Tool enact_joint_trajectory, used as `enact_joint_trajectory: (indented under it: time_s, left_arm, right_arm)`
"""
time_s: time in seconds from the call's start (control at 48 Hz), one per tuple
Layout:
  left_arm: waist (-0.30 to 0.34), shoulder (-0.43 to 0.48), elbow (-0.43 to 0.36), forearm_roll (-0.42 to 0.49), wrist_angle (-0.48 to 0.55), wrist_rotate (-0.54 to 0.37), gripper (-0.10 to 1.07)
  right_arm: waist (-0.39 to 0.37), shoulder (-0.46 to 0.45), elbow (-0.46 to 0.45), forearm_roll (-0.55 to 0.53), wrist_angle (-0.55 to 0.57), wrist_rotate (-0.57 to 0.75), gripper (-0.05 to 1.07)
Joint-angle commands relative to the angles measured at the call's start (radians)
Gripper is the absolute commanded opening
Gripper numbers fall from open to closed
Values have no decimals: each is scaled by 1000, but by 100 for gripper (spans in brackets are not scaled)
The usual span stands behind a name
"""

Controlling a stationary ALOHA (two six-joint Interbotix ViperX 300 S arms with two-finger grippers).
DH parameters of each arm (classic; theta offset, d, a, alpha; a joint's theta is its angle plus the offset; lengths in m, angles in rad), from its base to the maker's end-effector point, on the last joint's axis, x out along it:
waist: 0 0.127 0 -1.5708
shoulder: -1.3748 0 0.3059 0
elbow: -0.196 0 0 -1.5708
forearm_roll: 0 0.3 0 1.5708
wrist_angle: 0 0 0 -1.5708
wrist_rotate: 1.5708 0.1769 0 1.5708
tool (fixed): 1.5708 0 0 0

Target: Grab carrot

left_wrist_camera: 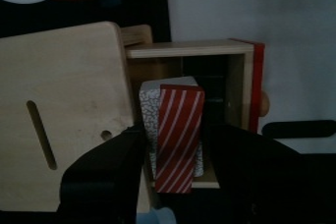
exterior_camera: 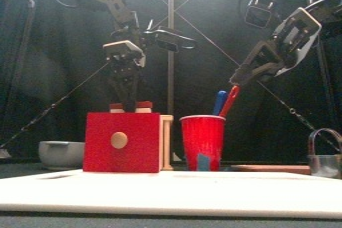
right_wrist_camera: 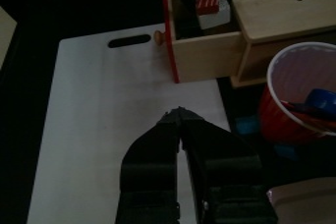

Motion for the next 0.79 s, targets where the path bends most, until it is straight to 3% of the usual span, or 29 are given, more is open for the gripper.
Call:
enact_joint_trajectory:
  time_s: [0.0, 0.125, 0.562, 0.771]
  left_arm:
    - [3, -9, -11, 3, -9, -11, 94]
    - [3, -11, -8, 11, -9, -28, 100]
    - [-40, -98, -8, 49, -26, -114, 100]
    - [-43, -218, 80, 55, -146, -229, 100]
  right_arm:
    - [8, -6, -18, 2, -3, 2, 3]
    - [11, -6, -20, 2, -3, 2, 3]
    - [12, -17, -28, 2, -3, 0, 3]
    - [12, -20, -35, 2, -3, 0, 3]
